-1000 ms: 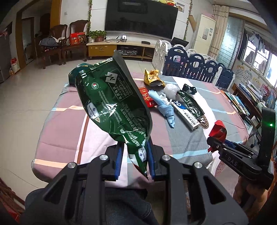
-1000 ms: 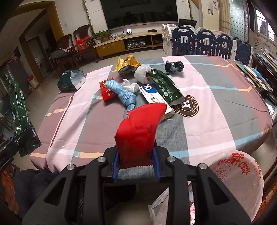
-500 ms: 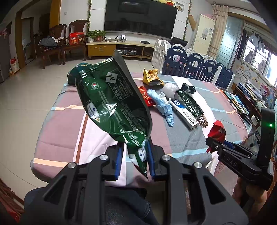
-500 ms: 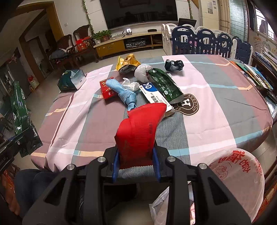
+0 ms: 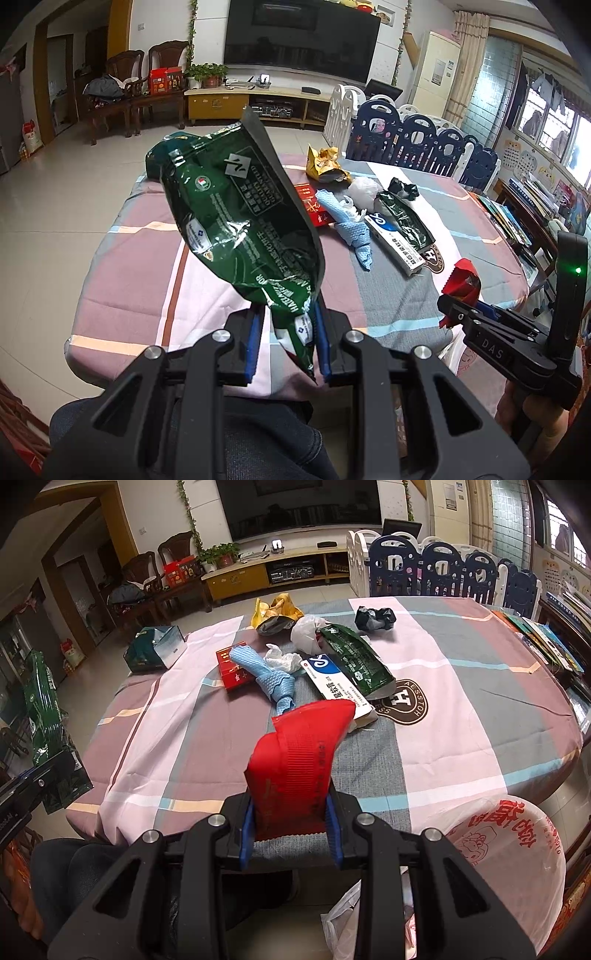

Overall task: Collect trash
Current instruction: 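Carry the red packet over the wastebasket and open the right tool while the left tool holds the green bag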

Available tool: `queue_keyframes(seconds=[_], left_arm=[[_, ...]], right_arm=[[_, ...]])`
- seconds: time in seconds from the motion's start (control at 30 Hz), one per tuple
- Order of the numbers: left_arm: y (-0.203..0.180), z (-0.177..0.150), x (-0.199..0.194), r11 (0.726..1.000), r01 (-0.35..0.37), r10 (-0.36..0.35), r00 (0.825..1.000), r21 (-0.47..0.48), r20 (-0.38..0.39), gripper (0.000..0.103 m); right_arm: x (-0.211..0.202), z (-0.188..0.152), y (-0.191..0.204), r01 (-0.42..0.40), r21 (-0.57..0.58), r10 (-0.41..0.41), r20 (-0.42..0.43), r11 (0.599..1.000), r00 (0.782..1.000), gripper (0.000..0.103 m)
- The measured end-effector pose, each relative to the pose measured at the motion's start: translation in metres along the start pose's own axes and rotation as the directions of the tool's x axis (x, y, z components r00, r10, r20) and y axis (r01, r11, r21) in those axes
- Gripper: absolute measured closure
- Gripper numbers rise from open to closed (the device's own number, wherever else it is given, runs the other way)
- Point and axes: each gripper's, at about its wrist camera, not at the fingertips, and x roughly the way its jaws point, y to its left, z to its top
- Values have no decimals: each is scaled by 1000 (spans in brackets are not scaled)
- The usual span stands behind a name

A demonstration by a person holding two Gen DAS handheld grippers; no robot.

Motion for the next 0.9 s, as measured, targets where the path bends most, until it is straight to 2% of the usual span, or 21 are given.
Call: queue_keyframes(seconds=[0.47, 0.73, 0.9], left_arm=[[2, 0, 2, 1000, -1, 1, 1000, -14, 0, 78], [3, -1, 0, 1000, 14, -14, 1000, -24, 5, 78], [-4, -2, -4, 999, 30, -30, 999, -14, 11, 78]], right_arm=[[-4, 3, 3, 1, 4, -1, 23, 1000, 1000, 71], [-54, 15, -42, 58, 46, -62, 97, 997, 993, 71], [-83, -5, -86, 136, 68, -141, 63, 988, 988, 71]])
